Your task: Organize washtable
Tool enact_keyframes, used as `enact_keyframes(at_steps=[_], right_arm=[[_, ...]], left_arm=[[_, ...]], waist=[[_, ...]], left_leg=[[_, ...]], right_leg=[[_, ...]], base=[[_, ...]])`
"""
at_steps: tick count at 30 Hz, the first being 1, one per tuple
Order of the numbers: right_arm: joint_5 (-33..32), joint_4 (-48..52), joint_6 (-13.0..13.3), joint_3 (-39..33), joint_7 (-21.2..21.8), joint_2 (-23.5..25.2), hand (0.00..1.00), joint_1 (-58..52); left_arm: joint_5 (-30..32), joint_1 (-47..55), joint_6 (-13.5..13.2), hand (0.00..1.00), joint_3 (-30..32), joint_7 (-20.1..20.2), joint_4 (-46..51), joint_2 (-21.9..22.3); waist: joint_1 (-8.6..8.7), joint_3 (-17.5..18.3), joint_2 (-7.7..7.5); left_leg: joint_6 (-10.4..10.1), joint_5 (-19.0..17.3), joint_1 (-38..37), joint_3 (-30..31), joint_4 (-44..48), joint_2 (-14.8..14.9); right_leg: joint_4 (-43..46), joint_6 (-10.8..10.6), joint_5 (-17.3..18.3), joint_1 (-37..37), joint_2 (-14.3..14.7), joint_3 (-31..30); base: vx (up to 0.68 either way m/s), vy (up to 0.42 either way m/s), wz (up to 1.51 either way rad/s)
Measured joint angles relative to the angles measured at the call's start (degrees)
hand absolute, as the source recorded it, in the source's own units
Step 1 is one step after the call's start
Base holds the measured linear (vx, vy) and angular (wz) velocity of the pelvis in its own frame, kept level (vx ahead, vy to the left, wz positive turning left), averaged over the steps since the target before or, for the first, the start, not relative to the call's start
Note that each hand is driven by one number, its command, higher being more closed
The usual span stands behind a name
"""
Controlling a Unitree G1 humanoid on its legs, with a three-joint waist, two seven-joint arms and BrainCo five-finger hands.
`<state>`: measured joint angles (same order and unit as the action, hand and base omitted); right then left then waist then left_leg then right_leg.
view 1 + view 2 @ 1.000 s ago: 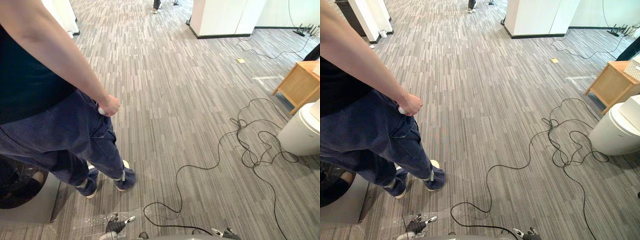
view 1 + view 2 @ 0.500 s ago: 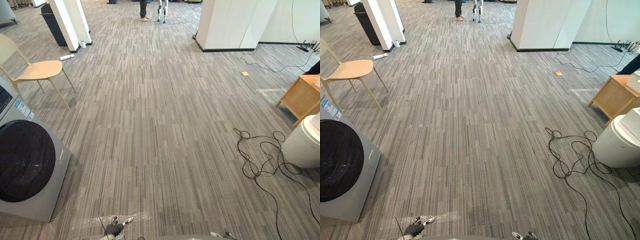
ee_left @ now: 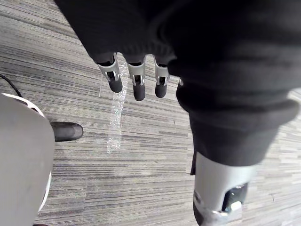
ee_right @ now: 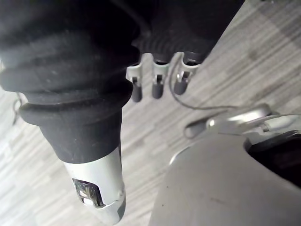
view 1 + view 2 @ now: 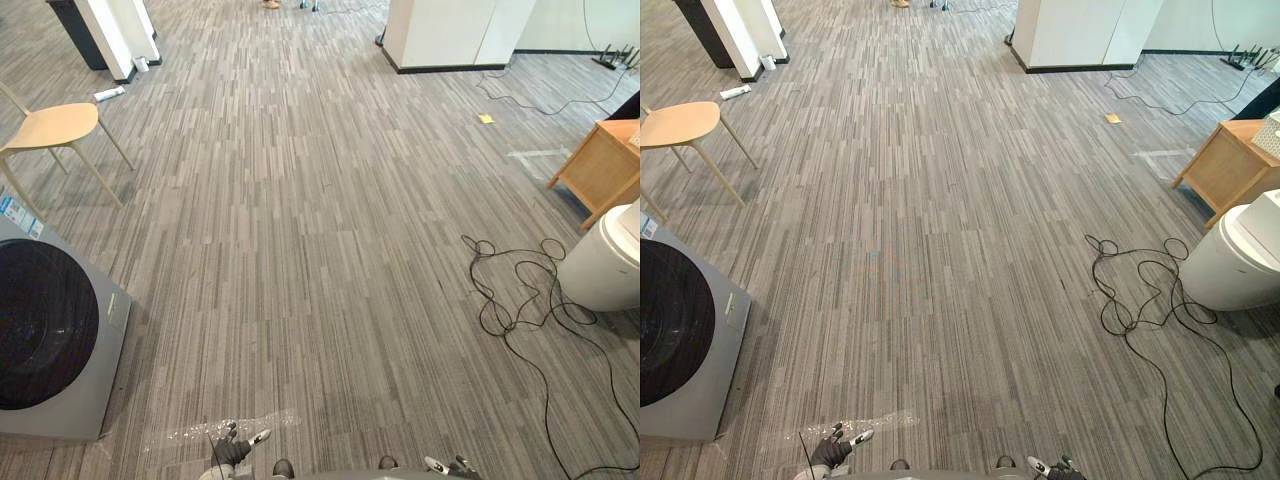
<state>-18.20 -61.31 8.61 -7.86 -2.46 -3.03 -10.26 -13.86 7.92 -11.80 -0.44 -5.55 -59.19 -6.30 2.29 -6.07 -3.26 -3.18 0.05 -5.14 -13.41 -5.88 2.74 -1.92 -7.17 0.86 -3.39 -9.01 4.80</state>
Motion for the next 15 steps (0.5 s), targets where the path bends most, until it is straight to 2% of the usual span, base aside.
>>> enact_keyframes(at_steps=[2,3,5,6,7,9,11,13,15], right_arm=[[-0.48,1.05,-0.04,-0.06,-0.07,0.4,0.0,1.01],[-0.63,2.0,-0.03,-0.09,-0.05,0.73,0.0,0.91],[-1.39,3.31,-0.02,-0.26,0.12,0.31,0.0,1.61],[-1.51,4.73,0.08,-0.26,0.1,0.1,0.0,1.97],[-1.63,5.52,0.21,-0.38,0.11,-0.27,0.0,1.95],[-1.81,6.05,0.28,-0.12,0.02,-0.25,0.0,1.65],[-2.02,6.06,0.3,-0.18,-0.01,-0.47,0.0,1.82],[-2.02,6.08,0.34,-0.18,-0.02,-0.77,0.0,1.84],[-2.01,6.09,0.0,-0.27,0.0,-0.73,0.0,0.79]], left_arm=[[0.05,0.11,0.02,0.0,-0.02,0.0,0.86,-0.23],[0.34,0.2,0.11,0.0,-0.11,-0.01,1.39,-0.49],[1.17,0.01,0.08,0.0,-0.88,-0.39,2.89,-0.36],[2.07,0.0,0.08,0.0,-1.33,-0.82,3.7,-0.38],[3.19,-0.3,0.19,0.0,-1.68,-0.86,3.75,-0.37],[4.15,-1.27,0.21,0.0,-1.89,-0.91,3.85,-1.03],[5.69,-2.36,0.27,0.0,-1.97,-0.94,3.8,-1.05],[6.33,-2.93,0.33,0.0,-2.19,-0.94,3.78,-0.59],[8.51,-3.69,0.34,0.0,-3.72,-0.88,3.55,-0.39]], waist=[[-0.12,-0.4,-0.43],[-0.07,-0.91,-1.26],[-0.44,-2.52,-0.47],[-0.38,-3.85,-0.12],[0.17,-4.53,0.68],[0.11,-4.79,0.44],[0.01,-5.39,0.49],[0.3,-5.93,0.85],[0.91,-6.67,0.98]], left_leg=[[0.57,-1.16,0.27,-0.61,0.22,-0.68],[0.85,-1.6,0.21,-1.05,0.33,-1.12],[1.5,-2.63,-0.63,-1.04,0.01,-0.67],[2.18,-3.22,-1.93,-1.16,0.05,-0.02],[2.62,-3.89,-3.42,-0.93,0.36,1.31],[2.25,-5.62,-3.18,-0.9,1.74,3.64],[1.33,-7.84,-2.65,-0.68,4.09,5.56],[0.1,-10.46,-3.47,-0.66,5.42,6.51],[-1.39,-13.95,-7.55,-0.04,5.94,6.32]], right_leg=[[3.85,-0.92,2.04,2.34,-1.06,-0.02],[6.42,-1.51,3.17,3.45,-1.81,0.06],[16.56,-2.24,4.14,7.17,-2.53,2.35],[26.62,-3.13,3.33,11.49,-3.25,4.61],[31.47,-1.12,4.42,14.53,-3.18,5.77],[30.17,0.27,7.9,17.66,-1.12,7.17],[25.9,0.09,7.41,21.13,-0.62,9.15],[17.38,-0.76,4.28,23.15,-0.83,9.74],[8.61,-1.35,-0.04,24.23,-1.66,9.95]], base=[[0.0,0.038,-0.07],[0.05,0.048,0.03],[0.01,0.023,-0.1],[0.02,0.055,-0.14],[0.08,0.072,-0.09],[0.14,0.062,-0.03],[0.24,0.045,-0.04],[0.36,0.028,-0.01],[0.55,-0.085,0.27]])
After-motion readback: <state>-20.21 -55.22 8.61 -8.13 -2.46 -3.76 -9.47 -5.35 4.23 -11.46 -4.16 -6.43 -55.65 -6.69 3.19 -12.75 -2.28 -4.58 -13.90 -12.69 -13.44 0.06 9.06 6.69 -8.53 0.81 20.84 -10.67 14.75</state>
